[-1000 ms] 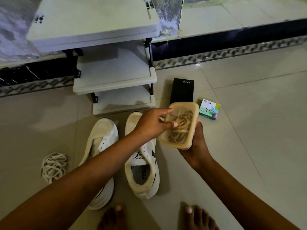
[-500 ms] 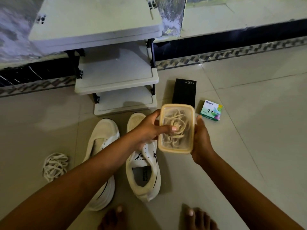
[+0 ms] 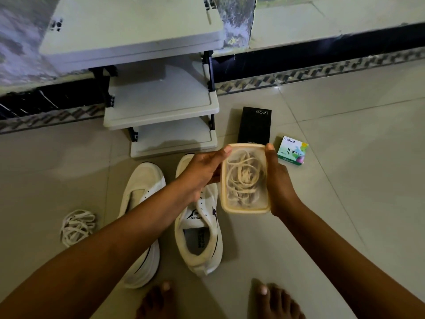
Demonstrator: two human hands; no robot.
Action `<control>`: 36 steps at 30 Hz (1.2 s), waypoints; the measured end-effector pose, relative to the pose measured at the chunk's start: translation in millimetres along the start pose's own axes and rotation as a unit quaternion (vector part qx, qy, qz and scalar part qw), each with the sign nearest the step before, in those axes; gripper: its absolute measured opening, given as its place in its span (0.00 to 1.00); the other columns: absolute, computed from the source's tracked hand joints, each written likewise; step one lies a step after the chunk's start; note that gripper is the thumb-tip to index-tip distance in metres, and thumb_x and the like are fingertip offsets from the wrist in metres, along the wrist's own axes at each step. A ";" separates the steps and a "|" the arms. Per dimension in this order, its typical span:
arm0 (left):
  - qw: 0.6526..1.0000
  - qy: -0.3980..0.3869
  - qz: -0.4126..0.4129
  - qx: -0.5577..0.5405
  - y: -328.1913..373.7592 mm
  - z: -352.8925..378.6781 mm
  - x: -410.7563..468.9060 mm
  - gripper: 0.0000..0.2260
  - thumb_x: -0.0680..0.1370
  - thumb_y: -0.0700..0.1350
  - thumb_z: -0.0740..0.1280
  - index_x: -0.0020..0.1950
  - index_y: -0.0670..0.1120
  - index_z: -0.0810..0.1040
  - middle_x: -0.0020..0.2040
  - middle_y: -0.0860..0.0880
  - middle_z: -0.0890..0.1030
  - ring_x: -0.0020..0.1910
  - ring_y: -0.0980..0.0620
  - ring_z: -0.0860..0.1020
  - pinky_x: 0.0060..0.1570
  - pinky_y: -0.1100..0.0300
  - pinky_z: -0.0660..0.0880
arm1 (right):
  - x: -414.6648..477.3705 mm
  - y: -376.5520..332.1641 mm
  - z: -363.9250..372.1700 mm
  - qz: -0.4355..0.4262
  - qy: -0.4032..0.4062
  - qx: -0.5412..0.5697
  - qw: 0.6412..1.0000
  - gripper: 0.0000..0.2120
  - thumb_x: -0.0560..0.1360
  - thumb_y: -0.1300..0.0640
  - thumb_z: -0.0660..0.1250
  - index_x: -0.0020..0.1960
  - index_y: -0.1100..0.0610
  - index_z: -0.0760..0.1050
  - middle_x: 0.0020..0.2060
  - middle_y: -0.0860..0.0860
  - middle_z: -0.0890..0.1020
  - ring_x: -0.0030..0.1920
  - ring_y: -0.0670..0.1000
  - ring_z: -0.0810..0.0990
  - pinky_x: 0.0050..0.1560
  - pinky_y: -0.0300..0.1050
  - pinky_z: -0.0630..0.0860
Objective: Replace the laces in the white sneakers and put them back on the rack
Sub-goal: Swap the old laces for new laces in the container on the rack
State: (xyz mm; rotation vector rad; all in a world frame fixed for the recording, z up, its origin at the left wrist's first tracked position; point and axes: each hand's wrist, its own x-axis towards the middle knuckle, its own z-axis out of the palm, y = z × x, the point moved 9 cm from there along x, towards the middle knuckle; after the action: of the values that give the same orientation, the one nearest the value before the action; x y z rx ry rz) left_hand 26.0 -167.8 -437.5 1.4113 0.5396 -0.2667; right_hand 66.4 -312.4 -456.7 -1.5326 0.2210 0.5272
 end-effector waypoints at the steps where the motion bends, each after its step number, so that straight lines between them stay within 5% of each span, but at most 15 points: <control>1: 1.000 0.004 -0.001 0.001 0.1 -0.1 0.2 0.12 0.76 0.54 0.64 0.39 0.47 0.78 0.35 0.51 0.84 0.37 0.56 0.82 0.40 0.64 0.75 | 0.1 0.8 -0.9 0.003 0.003 0.000 1.000 0.22 0.78 0.37 0.51 0.49 0.51 0.76 0.44 0.52 0.83 0.44 0.53 0.83 0.42 0.45 0.79; 6: 0.997 -0.064 -0.035 -0.032 -5.9 5.5 -5.6 0.10 0.76 0.52 0.64 0.48 0.47 0.79 0.42 0.48 0.84 0.46 0.51 0.82 0.50 0.56 0.78 | -1.7 -6.2 0.4 0.010 -0.003 0.043 0.999 0.20 0.78 0.39 0.52 0.45 0.50 0.75 0.41 0.51 0.83 0.43 0.53 0.83 0.46 0.50 0.79; 9: 0.983 -0.166 -0.050 -0.059 -16.2 17.9 -19.9 0.19 0.69 0.50 0.70 0.57 0.46 0.76 0.47 0.49 0.84 0.48 0.52 0.82 0.45 0.58 0.80 | 0.8 -18.0 0.4 0.015 -0.006 0.078 0.997 0.19 0.79 0.40 0.50 0.43 0.50 0.73 0.36 0.49 0.82 0.39 0.50 0.81 0.42 0.47 0.79; 12: 0.975 -0.184 -0.041 -0.120 -21.4 16.7 -22.4 0.29 0.55 0.52 0.81 0.53 0.44 0.80 0.48 0.47 0.84 0.47 0.51 0.83 0.42 0.61 0.80 | 2.2 -25.5 6.4 0.018 -0.028 0.084 0.996 0.20 0.79 0.39 0.49 0.42 0.50 0.73 0.27 0.45 0.82 0.36 0.48 0.81 0.38 0.45 0.77; 15: 0.975 -0.148 -0.020 -0.165 -20.3 6.5 -14.6 0.26 0.50 0.53 0.83 0.44 0.44 0.84 0.46 0.45 0.85 0.45 0.51 0.83 0.40 0.61 0.80 | -1.7 -20.2 14.8 0.027 -0.045 0.086 0.995 0.23 0.79 0.37 0.46 0.46 0.48 0.76 0.38 0.48 0.85 0.43 0.51 0.82 0.48 0.52 0.78; 18: 0.980 -0.111 -0.013 -0.165 -17.0 2.5 -10.8 0.22 0.57 0.50 0.78 0.47 0.42 0.81 0.44 0.45 0.85 0.43 0.52 0.84 0.40 0.62 0.80 | -4.3 -9.9 19.5 -0.001 -0.023 0.029 0.999 0.22 0.80 0.39 0.46 0.54 0.48 0.75 0.52 0.52 0.82 0.49 0.50 0.82 0.47 0.46 0.79; 21: 0.988 -0.091 0.001 -0.126 -11.9 4.7 -13.2 0.14 0.66 0.47 0.69 0.49 0.42 0.79 0.43 0.47 0.85 0.42 0.54 0.83 0.40 0.63 0.79 | -4.2 -7.7 16.6 -0.009 0.011 0.031 0.999 0.19 0.80 0.41 0.47 0.56 0.48 0.72 0.48 0.49 0.80 0.44 0.47 0.81 0.38 0.40 0.78; 28: 0.993 -0.067 0.000 -0.100 -4.5 1.8 -21.4 0.08 0.75 0.44 0.65 0.51 0.43 0.78 0.44 0.48 0.85 0.44 0.54 0.83 0.42 0.65 0.79 | -1.8 -15.6 18.5 -0.027 0.012 0.044 0.999 0.16 0.81 0.41 0.47 0.45 0.44 0.71 0.41 0.45 0.79 0.43 0.47 0.79 0.43 0.45 0.77; 32: 0.999 -0.050 -0.003 0.011 2.9 -4.6 -27.0 0.16 0.74 0.46 0.68 0.61 0.45 0.74 0.53 0.47 0.82 0.48 0.53 0.82 0.45 0.64 0.79 | -2.8 -19.1 26.4 -0.031 0.001 0.025 0.999 0.18 0.81 0.41 0.46 0.50 0.46 0.72 0.44 0.46 0.79 0.45 0.47 0.79 0.44 0.43 0.77; 36: 0.998 -0.025 -0.018 -0.047 6.9 -17.8 -32.1 0.15 0.74 0.41 0.68 0.60 0.45 0.74 0.53 0.45 0.82 0.47 0.52 0.83 0.46 0.64 0.80 | -2.0 -25.9 41.5 -0.039 -0.047 0.004 0.998 0.19 0.81 0.41 0.44 0.49 0.44 0.73 0.47 0.47 0.80 0.48 0.48 0.80 0.47 0.44 0.78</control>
State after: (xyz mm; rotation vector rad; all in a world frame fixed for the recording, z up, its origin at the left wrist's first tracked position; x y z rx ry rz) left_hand -1.6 -153.7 -416.5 1.3021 0.5298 -0.3024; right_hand 68.7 -270.9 -430.9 -1.4978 0.0905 0.5342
